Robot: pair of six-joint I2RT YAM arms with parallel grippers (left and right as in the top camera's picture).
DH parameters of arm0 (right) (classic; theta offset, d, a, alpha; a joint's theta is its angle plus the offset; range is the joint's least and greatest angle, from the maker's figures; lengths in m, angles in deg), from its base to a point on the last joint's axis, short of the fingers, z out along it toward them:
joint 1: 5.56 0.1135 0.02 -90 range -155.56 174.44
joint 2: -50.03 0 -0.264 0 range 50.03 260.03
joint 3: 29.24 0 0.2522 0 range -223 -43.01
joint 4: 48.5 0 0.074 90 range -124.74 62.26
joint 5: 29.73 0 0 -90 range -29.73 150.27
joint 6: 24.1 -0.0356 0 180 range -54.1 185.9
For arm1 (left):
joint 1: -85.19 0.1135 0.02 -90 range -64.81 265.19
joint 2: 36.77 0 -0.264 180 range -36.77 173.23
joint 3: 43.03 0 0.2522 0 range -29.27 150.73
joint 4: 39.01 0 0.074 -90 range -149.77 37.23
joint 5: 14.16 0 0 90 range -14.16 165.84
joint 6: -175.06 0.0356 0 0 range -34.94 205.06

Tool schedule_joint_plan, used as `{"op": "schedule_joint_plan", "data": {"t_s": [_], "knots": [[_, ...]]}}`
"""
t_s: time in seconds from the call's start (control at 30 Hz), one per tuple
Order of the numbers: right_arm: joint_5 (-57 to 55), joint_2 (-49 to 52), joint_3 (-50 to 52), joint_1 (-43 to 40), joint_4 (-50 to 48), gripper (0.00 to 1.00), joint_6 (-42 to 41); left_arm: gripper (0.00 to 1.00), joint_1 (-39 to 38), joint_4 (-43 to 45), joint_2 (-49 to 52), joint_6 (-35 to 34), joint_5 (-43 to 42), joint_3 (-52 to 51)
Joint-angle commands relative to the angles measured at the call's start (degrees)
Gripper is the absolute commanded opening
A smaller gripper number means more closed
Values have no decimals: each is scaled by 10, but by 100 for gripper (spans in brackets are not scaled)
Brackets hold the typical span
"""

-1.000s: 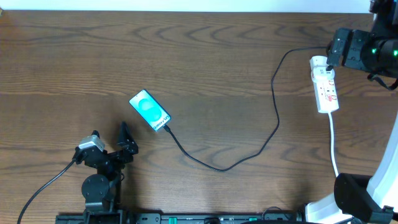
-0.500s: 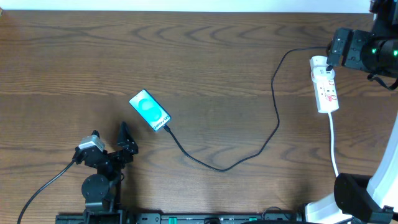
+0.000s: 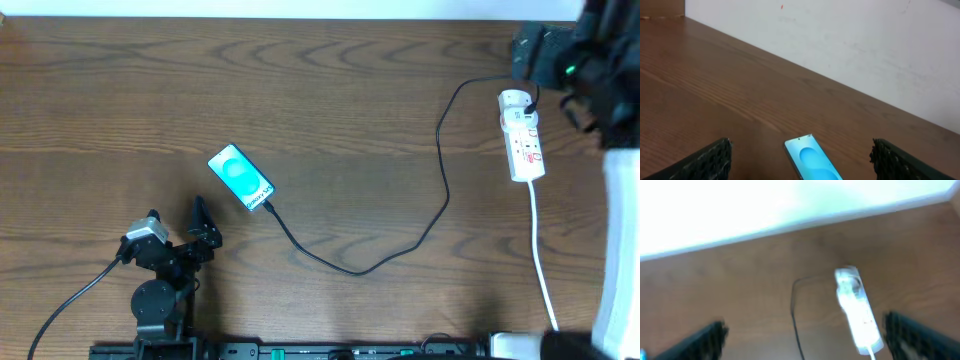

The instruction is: Plug charger to phone and switch on socket

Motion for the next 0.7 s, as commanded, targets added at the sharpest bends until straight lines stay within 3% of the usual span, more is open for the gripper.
{"op": "schedule_joint_plan", "data": {"t_s": [0.0, 0.43, 0.53, 0.67], "knots": [[0, -84, 152, 16, -104, 99, -4, 89, 2, -24, -3, 3, 6, -10], [-8, -363, 711, 20, -702, 99, -4, 89, 2, -24, -3, 3, 6, -10], [-29, -431, 818, 20, -818, 99, -4, 89, 2, -24, -3, 3, 6, -10], [-57, -513, 918, 20, -880, 99, -1, 89, 2, -24, -3, 3, 6, -10]]}}
